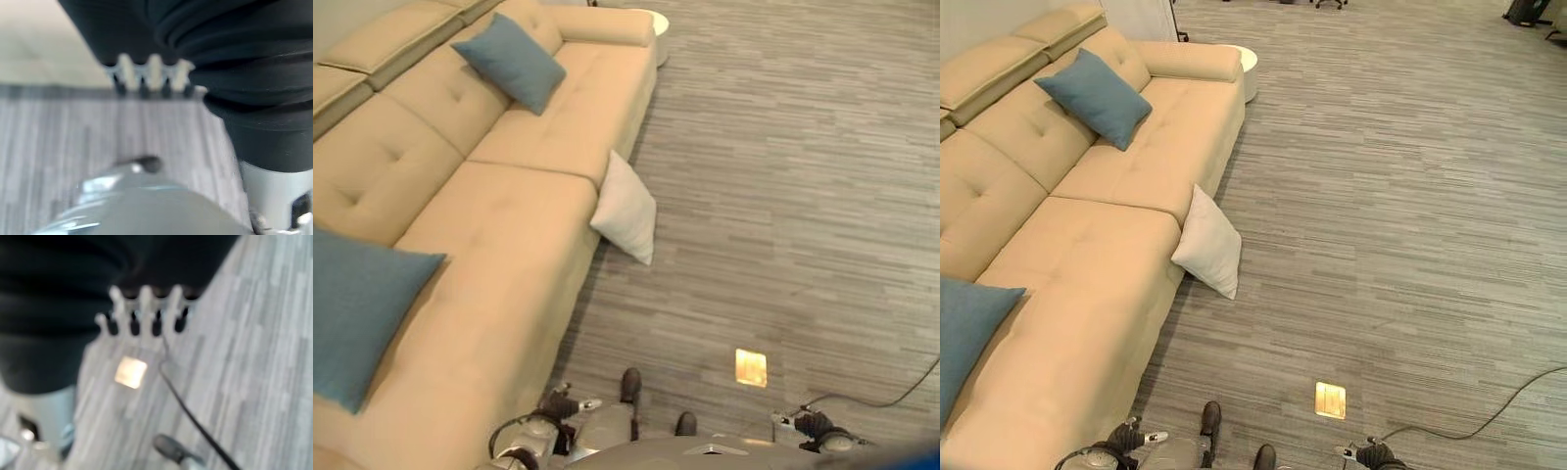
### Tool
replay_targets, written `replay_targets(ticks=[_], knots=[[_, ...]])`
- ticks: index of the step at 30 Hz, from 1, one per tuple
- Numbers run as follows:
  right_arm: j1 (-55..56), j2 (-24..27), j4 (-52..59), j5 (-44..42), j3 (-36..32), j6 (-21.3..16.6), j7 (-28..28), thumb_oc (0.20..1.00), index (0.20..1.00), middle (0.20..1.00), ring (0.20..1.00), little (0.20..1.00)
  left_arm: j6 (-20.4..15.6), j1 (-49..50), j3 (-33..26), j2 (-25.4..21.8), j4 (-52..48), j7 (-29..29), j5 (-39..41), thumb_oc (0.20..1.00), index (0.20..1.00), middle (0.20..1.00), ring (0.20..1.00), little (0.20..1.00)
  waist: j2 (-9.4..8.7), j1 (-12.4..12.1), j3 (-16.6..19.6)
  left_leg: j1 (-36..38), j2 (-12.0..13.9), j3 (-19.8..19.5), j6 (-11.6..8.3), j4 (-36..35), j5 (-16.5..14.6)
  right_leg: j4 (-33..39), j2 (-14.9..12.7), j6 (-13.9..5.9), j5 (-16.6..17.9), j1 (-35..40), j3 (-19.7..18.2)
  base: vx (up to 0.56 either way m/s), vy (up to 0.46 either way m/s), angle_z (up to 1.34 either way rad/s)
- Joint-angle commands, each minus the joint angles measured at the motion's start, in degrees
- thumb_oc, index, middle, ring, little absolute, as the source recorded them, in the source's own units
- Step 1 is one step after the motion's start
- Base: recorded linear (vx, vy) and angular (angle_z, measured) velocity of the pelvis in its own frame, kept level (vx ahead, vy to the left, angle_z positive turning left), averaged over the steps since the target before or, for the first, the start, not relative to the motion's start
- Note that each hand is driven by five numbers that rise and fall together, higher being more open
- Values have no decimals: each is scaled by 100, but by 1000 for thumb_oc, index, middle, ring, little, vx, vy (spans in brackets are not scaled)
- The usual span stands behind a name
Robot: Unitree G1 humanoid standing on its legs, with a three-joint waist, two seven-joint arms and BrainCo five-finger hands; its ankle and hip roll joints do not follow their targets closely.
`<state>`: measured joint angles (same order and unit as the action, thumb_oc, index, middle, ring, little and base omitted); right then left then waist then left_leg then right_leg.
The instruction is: Pick up all the scattered cushions and arrange them neatly on the sofa.
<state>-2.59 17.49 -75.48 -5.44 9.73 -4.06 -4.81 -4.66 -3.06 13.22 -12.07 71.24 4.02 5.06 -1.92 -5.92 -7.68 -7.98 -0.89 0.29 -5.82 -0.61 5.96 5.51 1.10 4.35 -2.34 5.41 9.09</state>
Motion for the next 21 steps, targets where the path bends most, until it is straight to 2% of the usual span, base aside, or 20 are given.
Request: replay_targets(ticks=[1, 3, 5, 7, 8, 9, 10, 11, 13, 15, 16, 18, 20, 21], knots=[[-53, 102, 64, -16, 100, -79, -16, 1000, 1000, 1000, 1000, 1000, -75, -122, -53, -6, 130, -32, -103, 1000, 1000, 1000, 1000, 1000, -113, -68, 121, 51, -352, -22, 513, 420, -301, -871, -167, -994, -314, 258, -66, 288, 69, -43], [-97, 118, 90, 51, 97, -91, -13, 1000, 1000, 1000, 1000, 1000, -71, -131, -25, -5, 115, -35, -113, 1000, 1000, 1000, 1000, 1000, -88, -95, 129, 250, -339, 49, 627, 347, -392, -1550, -316, -1179, -160, 52, -44, 258, 74, -30], [-171, 149, 230, 8, 83, -126, -12, 1000, 1000, 1000, 1000, 1000, -92, -215, 91, -49, -65, -41, -73, 1000, 1000, 1000, 1000, 1000, 24, 15, 27, 583, -293, 24, 769, 225, -487, -2702, -507, -1396, 273, -488, 74, 235, 59, -46], [-191, 159, 268, 17, 93, -130, -17, 1000, 1000, 1000, 1000, 1000, -91, -253, 139, -59, -110, -45, -77, 1000, 1000, 1000, 1000, 1000, 68, 58, -11, 691, -258, 17, 779, 200, -537, -2899, -594, -1362, 260, -636, 219, 177, 4, 5], [-215, 157, 292, 44, 116, -130, -23, 1000, 1000, 1000, 1000, 1000, -115, -314, 214, -62, -187, -27, -61, 1000, 1000, 1000, 1000, 1000, 135, 89, -22, 849, -181, 31, 752, 134, -640, -2680, -829, -1266, 187, -810, 574, 268, -49, 28], [-232, 163, 296, 55, 133, -138, -30, 1000, 1000, 1000, 1000, 1000, -132, -340, 224, -60, -208, -8, -28, 1000, 1000, 1000, 1000, 1000, 159, 132, -45, 949, -154, -22, 728, 90, -675, -2477, -821, -1211, 112, -845, 617, 363, -143, 23], [-253, 170, 325, 52, 162, -158, -35, 1000, 1000, 1000, 1000, 1000, -139, -395, 262, -53, -205, -6, -39, 1000, 1000, 1000, 1000, 1000, 148, 218, -35, 1042, -148, -92, 686, 47, -735, -1992, -725, -1153, 122, -974, 490, 301, -185, 2], [-267, 166, 342, 36, 175, -151, -33, 1000, 1000, 1000, 1000, 1000, -144, -419, 278, -42, -182, -7, -61, 1000, 1000, 1000, 1000, 1000, 127, 261, -39, 1123, -138, -113, 656, 10, -787, -1609, -703, -1155, 226, -997, 431, 381, -273, 11], [-246, 148, 360, 99, 223, -138, -26, 1000, 1000, 1000, 1000, 1000, -151, -339, 204, 6, -103, -15, -102, 1000, 1000, 1000, 1000, 1000, 56, 336, 1, 1419, -103, -134, 565, -58, -977, -820, -744, -1283, 704, -1180, 487, 393, -331, 25], [-231, 136, 361, 115, 233, -131, -17, 1000, 1000, 1000, 1000, 1000, -155, -316, 179, 5, -74, -9, -96, 1000, 1000, 1000, 1000, 1000, 43, 364, -6, 1481, -80, -167, 530, -5, -1054, -819, -737, -1290, 750, -1180, 447, 269, -283, 5], [-166, 91, 256, 163, 307, -126, 36, 1000, 1000, 1000, 1000, 1000, -169, -273, 156, 32, 21, -23, -119, 1000, 1000, 1000, 1000, 1000, -5, 394, 98, 1504, 45, -246, 372, 389, -1046, -696, -631, -1159, 676, -1000, 306, 262, -356, -17], [-156, 85, 229, 73, 308, -131, 19, 1000, 1000, 1000, 1000, 1000, -144, -324, 205, 47, 26, -18, -92, 1000, 1000, 1000, 1000, 1000, -73, 374, 63, 1194, 73, -258, 217, 1110, -840, -549, -560, -1047, 626, -762, 321, 187, -371, 18], [-173, 115, 225, -97, 300, -159, -31, 1000, 1000, 1000, 1000, 1000, -135, -455, 291, 52, 0, -18, -41, 1000, 1000, 1000, 1000, 1000, -194, 312, -113, 586, 128, -105, 169, 2176, -650, -503, -528, -871, 500, -529, 368, 97, -344, 38], [-167, 120, 216, -123, 296, -155, -37, 1000, 1000, 1000, 1000, 1000, -133, -460, 302, 47, 8, -8, -30, 1000, 1000, 1000, 1000, 1000, -207, 309, -126, 494, 172, 11, 194, 2201, -639, -495, -524, -837, 434, -465, 418, 92, -220, 21]])
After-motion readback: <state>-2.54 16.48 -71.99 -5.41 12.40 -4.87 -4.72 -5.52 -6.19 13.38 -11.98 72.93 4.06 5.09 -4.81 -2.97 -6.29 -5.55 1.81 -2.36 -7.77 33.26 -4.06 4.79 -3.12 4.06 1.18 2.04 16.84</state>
